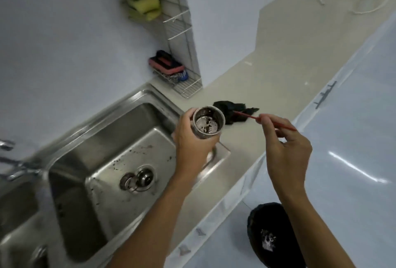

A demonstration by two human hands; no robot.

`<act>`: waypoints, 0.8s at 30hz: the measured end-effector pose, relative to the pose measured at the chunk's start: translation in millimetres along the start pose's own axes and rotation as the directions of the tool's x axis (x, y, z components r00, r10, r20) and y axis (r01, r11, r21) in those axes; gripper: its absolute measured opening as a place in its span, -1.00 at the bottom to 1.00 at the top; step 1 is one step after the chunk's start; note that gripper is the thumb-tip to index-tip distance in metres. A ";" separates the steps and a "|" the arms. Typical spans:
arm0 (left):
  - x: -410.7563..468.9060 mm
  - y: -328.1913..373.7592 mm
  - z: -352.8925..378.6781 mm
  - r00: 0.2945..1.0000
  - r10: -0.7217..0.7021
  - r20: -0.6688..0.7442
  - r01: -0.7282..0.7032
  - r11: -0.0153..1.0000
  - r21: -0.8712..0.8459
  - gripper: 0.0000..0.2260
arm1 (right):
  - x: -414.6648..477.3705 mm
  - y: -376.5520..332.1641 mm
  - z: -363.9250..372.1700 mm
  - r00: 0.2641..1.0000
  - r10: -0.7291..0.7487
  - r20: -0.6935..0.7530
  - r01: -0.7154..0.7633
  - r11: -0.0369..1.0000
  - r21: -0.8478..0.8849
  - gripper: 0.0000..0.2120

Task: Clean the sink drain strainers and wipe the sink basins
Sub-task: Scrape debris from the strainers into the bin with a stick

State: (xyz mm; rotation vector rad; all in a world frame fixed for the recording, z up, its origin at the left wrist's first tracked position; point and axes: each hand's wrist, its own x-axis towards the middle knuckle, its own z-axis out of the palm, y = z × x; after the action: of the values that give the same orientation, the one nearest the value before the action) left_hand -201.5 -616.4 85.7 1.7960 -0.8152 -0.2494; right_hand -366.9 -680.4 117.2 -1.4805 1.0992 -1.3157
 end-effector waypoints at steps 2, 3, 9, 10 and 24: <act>5.2 -42.6 -52.2 0.997 -0.050 -0.053 0.055 0.992 0.109 -0.23 | -20.9 6.4 43.3 0.994 0.005 0.110 -0.004 1.000 -0.008 -0.85; 8.2 -66.1 -77.1 0.995 -0.071 -0.068 0.081 0.982 0.170 -0.20 | -31.6 11.3 64.5 0.986 0.006 0.167 -0.003 1.000 -0.021 -0.84; 13.2 -198.5 -160.3 0.933 -0.360 -0.014 0.346 0.882 0.320 -0.17 | -86.6 50.8 166.3 0.887 0.062 0.458 0.044 0.975 -0.217 -0.79; 14.5 -217.8 -159.8 0.930 -0.367 0.020 0.337 0.873 0.353 -0.20 | -93.5 57.3 177.8 0.871 0.092 0.482 0.040 0.966 -0.256 -0.75; 31.2 -340.3 -135.8 0.906 -0.334 0.261 -0.009 0.600 0.800 -0.30 | -106.1 106.3 259.5 0.853 0.250 0.458 0.011 0.868 -0.496 -0.69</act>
State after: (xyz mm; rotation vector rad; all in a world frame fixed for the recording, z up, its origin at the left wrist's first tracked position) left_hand 32.3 -476.4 -161.2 2.7440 -1.1526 -0.4244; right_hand -122.8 -594.4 -34.4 -1.9407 1.1791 -0.4983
